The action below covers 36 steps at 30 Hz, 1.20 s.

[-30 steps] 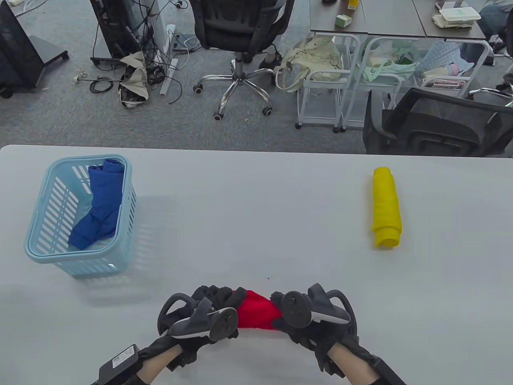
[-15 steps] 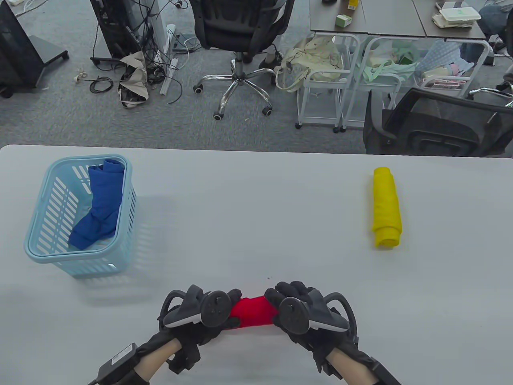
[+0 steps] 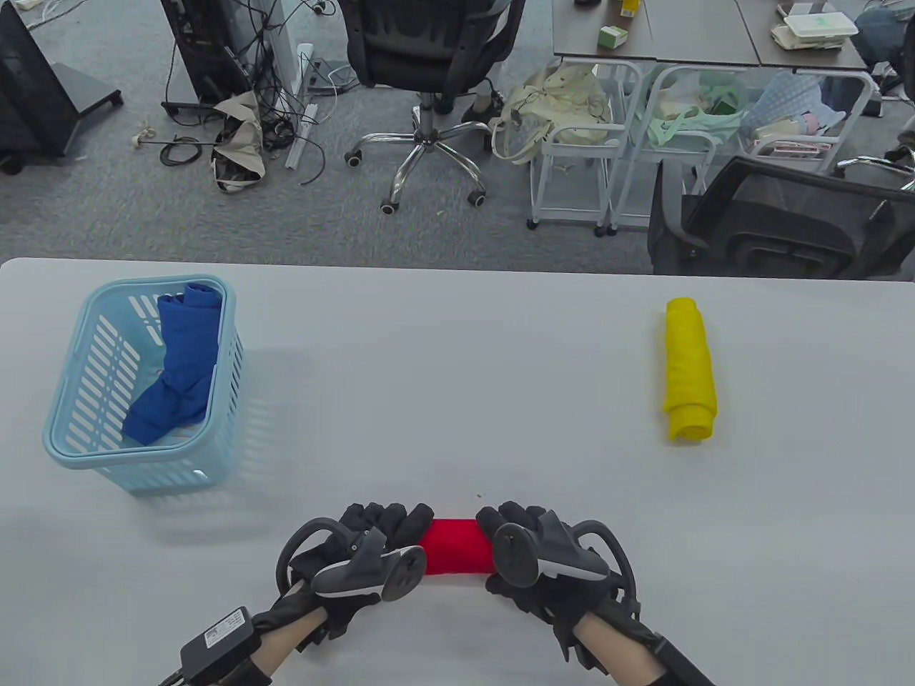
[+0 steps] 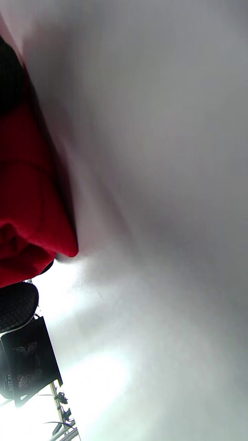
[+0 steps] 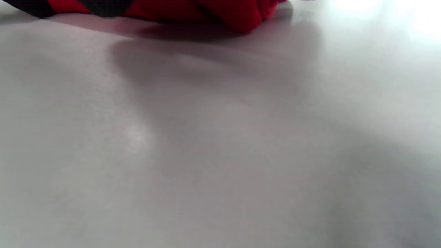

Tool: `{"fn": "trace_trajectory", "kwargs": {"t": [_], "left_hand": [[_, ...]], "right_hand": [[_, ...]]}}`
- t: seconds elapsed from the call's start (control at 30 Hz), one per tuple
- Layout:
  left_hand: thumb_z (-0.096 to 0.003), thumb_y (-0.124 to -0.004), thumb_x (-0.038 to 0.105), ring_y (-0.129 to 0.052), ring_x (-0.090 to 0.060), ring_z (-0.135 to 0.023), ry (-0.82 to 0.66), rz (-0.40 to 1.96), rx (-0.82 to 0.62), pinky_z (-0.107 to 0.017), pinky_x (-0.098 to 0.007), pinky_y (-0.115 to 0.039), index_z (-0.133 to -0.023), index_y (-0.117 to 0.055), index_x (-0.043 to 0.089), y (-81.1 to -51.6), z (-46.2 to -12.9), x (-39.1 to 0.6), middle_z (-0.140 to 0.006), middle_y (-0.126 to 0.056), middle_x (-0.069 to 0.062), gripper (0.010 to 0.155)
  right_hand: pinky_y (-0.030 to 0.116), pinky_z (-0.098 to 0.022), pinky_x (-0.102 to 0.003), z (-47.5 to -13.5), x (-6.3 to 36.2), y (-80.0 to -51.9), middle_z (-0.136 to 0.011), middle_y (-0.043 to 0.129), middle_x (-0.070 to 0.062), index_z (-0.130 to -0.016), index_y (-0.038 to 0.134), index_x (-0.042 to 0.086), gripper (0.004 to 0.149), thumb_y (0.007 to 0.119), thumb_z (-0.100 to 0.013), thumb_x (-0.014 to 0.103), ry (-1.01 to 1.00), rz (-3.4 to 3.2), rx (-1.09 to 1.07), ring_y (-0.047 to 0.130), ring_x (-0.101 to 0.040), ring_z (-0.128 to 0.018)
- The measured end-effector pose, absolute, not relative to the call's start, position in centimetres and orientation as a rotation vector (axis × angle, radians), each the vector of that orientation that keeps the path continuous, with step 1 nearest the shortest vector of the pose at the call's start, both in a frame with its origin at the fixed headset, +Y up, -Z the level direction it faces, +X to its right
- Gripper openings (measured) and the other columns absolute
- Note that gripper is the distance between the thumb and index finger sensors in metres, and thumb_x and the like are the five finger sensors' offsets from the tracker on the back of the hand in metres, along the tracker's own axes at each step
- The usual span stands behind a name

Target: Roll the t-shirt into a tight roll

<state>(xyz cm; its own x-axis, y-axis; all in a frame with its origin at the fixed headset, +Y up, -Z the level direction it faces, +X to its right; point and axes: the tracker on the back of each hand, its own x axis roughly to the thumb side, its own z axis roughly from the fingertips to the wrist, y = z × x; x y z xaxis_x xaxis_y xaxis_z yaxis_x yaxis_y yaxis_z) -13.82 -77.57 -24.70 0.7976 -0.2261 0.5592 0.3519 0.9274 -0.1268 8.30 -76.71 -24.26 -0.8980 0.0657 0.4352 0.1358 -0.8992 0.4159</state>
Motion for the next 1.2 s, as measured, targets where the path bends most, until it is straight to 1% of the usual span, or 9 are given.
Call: {"fn": "trace_trajectory", "kwargs": {"t": [0.3,0.43,0.63,0.83,0.9,1.0,1.07,1.13,1.2], "left_hand": [[-0.0457,-0.05,0.065,-0.069,-0.026,-0.108,-0.518,-0.297,-0.157,-0.081,-0.049,-0.06,-0.113,-0.018,0.03,-76.6,-25.4,-15.2,-0.121,-0.052,-0.002,0.082],[-0.048,-0.049,0.061,-0.068,-0.025,-0.109,-0.428,-0.259,-0.073,-0.081,-0.047,-0.061,-0.113,-0.021,0.029,-75.3,-26.0,-17.0,-0.121,-0.051,-0.003,0.078],[-0.048,-0.05,0.061,-0.069,-0.026,-0.109,-0.373,-0.229,-0.059,-0.08,-0.048,-0.061,-0.113,-0.033,0.03,-74.5,-26.3,-18.4,-0.121,-0.053,-0.003,0.074],[-0.0479,-0.05,0.061,-0.07,-0.026,-0.108,-0.397,-0.253,-0.072,-0.08,-0.048,-0.062,-0.112,-0.041,0.033,-75.0,-26.1,-17.8,-0.121,-0.055,-0.002,0.07],[-0.0481,-0.05,0.06,-0.07,-0.026,-0.109,-0.402,-0.261,-0.067,-0.08,-0.048,-0.062,-0.112,-0.04,0.034,-75.0,-26.0,-17.7,-0.121,-0.054,-0.002,0.07],[-0.0513,-0.047,0.053,-0.069,-0.025,-0.109,-0.395,-0.246,-0.061,-0.08,-0.047,-0.061,-0.11,-0.047,0.036,-74.8,-26.0,-17.8,-0.121,-0.056,0.001,0.061],[-0.0513,-0.048,0.053,-0.068,-0.025,-0.109,-0.39,-0.246,-0.058,-0.08,-0.047,-0.06,-0.11,-0.048,0.037,-74.7,-26.0,-17.9,-0.121,-0.056,0.001,0.061],[-0.0511,-0.048,0.053,-0.067,-0.025,-0.11,-0.384,-0.248,-0.053,-0.081,-0.047,-0.06,-0.11,-0.048,0.037,-74.6,-26.0,-18.0,-0.121,-0.055,0.001,0.061],[-0.0507,-0.048,0.054,-0.067,-0.026,-0.11,-0.385,-0.23,-0.055,-0.08,-0.047,-0.06,-0.11,-0.048,0.037,-74.3,-25.9,-18.1,-0.121,-0.055,0.001,0.062]], "right_hand": [[0.055,-0.072,-0.057,-24.5,8.8,-75.9,-0.12,0.038,-0.017,-0.115,0.009,0.026,0.082,0.061,-0.059,0.056,-0.568,-2.941,-0.512,0.052,-0.046,-0.11],[0.061,-0.069,-0.053,-26.2,11.9,-75.5,-0.117,0.05,-0.016,-0.116,0.015,0.024,0.081,0.06,-0.058,0.06,-0.479,-2.939,-0.211,0.066,-0.042,-0.104],[0.071,-0.06,-0.049,-28.0,17.0,-75.3,-0.106,0.066,-0.02,-0.116,0.021,0.007,0.087,0.051,-0.058,0.064,-0.426,-2.882,0.288,0.085,-0.037,-0.087],[0.076,-0.054,-0.047,-27.2,18.3,-73.2,-0.103,0.07,-0.021,-0.114,0.017,0.0,0.09,0.042,-0.055,0.064,-0.445,-2.936,0.394,0.092,-0.032,-0.077],[0.068,-0.061,-0.05,-26.7,18.2,-72.1,-0.113,0.051,-0.025,-0.117,0.018,0.014,0.075,0.043,-0.059,0.054,-0.367,-2.978,0.324,0.08,-0.039,-0.088],[0.037,-0.074,-0.063,-25.7,17.3,-71.6,-0.121,0.013,-0.018,-0.118,0.019,0.027,0.063,0.045,-0.062,0.042,-0.453,-3.033,-0.141,0.027,-0.051,-0.11],[0.036,-0.075,-0.063,-25.7,16.6,-72.8,-0.122,0.017,-0.017,-0.118,0.023,0.022,0.064,0.046,-0.062,0.042,-0.551,-3.048,-0.203,0.019,-0.051,-0.112],[0.031,-0.074,-0.062,-26.2,15.9,-74.7,-0.115,-0.001,-0.019,-0.117,0.019,0.015,0.069,0.046,-0.061,0.044,-0.778,-3.021,-0.246,0.001,-0.054,-0.105],[0.025,-0.074,-0.062,-26.7,15.4,-75.1,-0.111,-0.01,-0.02,-0.115,0.009,0.011,0.071,0.044,-0.061,0.042,-0.74,-2.969,-0.218,-0.007,-0.054,-0.102]]}}
